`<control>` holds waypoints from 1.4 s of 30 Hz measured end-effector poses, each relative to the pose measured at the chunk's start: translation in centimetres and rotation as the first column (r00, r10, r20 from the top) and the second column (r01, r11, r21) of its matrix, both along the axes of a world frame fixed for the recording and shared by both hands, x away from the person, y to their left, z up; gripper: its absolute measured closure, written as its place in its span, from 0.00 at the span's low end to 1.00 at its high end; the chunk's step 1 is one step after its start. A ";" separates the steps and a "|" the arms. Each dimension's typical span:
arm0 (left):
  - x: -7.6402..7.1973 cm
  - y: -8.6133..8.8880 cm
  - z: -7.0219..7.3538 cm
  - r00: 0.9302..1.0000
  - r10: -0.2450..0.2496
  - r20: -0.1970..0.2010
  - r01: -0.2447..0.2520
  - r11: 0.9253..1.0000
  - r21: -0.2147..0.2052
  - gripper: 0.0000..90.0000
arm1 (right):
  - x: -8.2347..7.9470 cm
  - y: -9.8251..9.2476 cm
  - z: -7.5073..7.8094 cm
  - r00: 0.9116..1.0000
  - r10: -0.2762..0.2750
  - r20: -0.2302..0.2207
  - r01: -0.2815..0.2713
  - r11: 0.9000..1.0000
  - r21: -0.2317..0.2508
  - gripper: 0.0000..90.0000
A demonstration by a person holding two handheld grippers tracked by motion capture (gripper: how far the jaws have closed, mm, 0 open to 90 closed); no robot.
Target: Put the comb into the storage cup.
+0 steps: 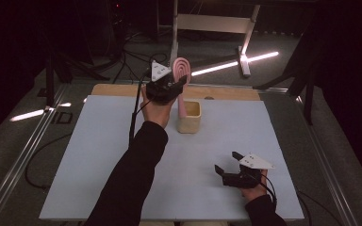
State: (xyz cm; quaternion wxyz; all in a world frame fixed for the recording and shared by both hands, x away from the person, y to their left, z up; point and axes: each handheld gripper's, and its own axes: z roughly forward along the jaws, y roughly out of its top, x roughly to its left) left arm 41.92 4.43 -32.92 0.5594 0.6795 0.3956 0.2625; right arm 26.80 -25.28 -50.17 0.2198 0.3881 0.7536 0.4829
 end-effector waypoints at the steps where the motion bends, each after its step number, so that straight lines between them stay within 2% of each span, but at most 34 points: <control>1: 0.1 -0.1 0.0 1.000 0.001 0.000 -0.001 1.000 0.004 0.71 | 0.0 0.0 0.0 1.000 -0.001 -0.003 0.001 1.000 -0.002 0.13; 11: 0.6 -1.3 0.1 1.000 -0.011 0.007 0.011 1.000 0.017 0.71 | 0.0 0.0 0.0 1.000 0.001 -0.002 -0.001 1.000 0.003 0.13; 17: 0.8 -1.8 -0.2 1.000 -0.011 0.008 0.011 1.000 0.012 0.71 | 0.1 0.0 0.0 1.000 0.002 -0.004 -0.002 1.000 0.004 0.13; 21: 0.9 -2.1 -0.5 1.000 -0.011 0.008 0.010 1.000 0.027 0.71 | 0.1 0.0 -0.1 1.000 0.006 -0.005 -0.006 1.000 0.004 0.13; 28: 1.2 -2.3 -0.7 1.000 -0.002 0.011 0.002 1.000 0.012 0.71 | 0.1 0.1 -0.1 1.000 0.006 -0.006 -0.006 1.000 0.004 0.13; 42: 1.6 -2.4 -1.3 1.000 0.013 0.007 -0.014 1.000 0.016 0.71 | 0.1 0.2 -0.1 1.000 0.012 -0.005 -0.012 1.000 0.002 0.13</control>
